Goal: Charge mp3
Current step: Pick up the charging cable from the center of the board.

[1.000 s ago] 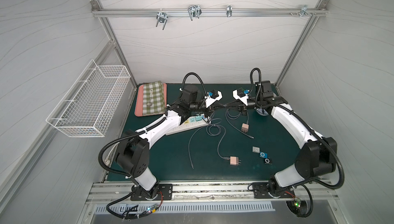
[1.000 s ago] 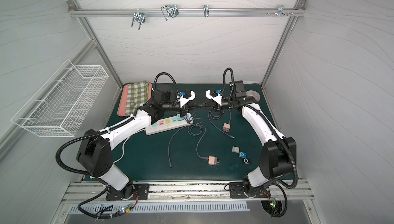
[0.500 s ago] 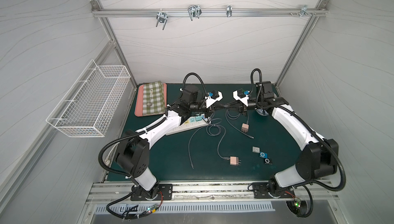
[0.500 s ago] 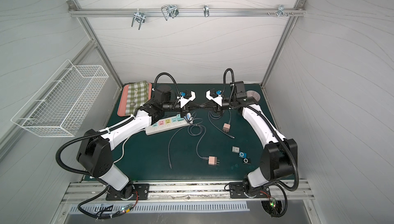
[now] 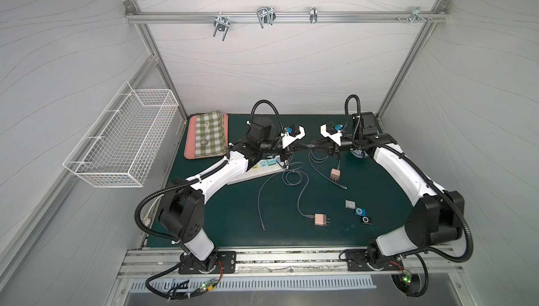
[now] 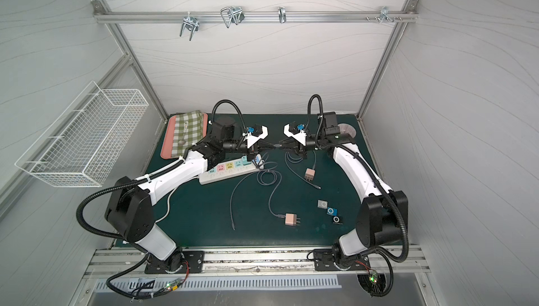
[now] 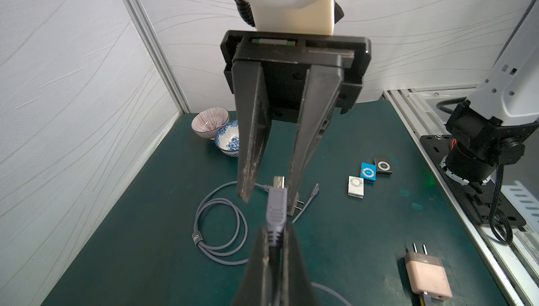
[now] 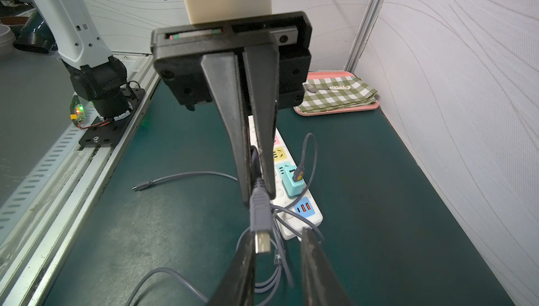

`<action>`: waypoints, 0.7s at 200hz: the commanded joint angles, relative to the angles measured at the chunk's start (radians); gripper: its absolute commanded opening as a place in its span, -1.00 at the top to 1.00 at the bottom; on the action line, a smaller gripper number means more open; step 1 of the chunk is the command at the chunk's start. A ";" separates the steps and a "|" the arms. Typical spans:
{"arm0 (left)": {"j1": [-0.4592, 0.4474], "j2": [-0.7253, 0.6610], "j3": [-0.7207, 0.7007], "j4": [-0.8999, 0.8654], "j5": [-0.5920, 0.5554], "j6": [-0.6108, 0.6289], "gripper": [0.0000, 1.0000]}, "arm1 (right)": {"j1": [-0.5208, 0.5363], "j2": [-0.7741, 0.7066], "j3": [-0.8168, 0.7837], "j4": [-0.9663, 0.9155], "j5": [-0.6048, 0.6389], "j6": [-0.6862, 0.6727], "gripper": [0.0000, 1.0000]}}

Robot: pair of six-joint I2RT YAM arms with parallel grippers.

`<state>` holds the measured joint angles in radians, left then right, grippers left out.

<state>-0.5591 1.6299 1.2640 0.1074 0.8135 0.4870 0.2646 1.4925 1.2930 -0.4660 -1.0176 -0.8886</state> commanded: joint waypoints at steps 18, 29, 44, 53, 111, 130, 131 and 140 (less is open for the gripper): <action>-0.005 0.006 0.027 0.004 0.004 0.035 1.00 | 0.032 -0.004 0.022 -0.063 -0.055 -0.054 0.42; -0.004 0.007 0.026 0.002 0.001 0.036 1.00 | 0.036 -0.001 0.024 -0.068 -0.055 -0.056 0.43; -0.004 0.010 0.027 0.000 -0.004 0.038 1.00 | 0.039 -0.001 0.024 -0.069 -0.061 -0.058 0.45; -0.004 0.010 0.027 0.000 -0.005 0.038 1.00 | 0.039 0.001 0.025 -0.068 -0.054 -0.059 0.50; -0.004 0.009 0.026 -0.042 -0.022 0.076 1.00 | 0.037 -0.003 0.032 -0.070 -0.030 -0.064 0.95; -0.005 0.007 0.020 -0.049 -0.033 0.084 1.00 | 0.031 -0.004 0.032 -0.070 -0.030 -0.063 1.00; -0.004 0.007 0.019 -0.049 -0.034 0.084 1.00 | 0.031 -0.004 0.033 -0.070 -0.030 -0.063 1.00; -0.004 0.008 0.016 -0.049 -0.038 0.085 1.00 | 0.027 -0.006 0.032 -0.066 -0.032 -0.062 1.00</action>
<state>-0.5594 1.6299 1.2636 0.0719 0.8013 0.5327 0.2966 1.4929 1.2961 -0.5129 -1.0134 -0.9173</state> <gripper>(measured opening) 0.048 0.124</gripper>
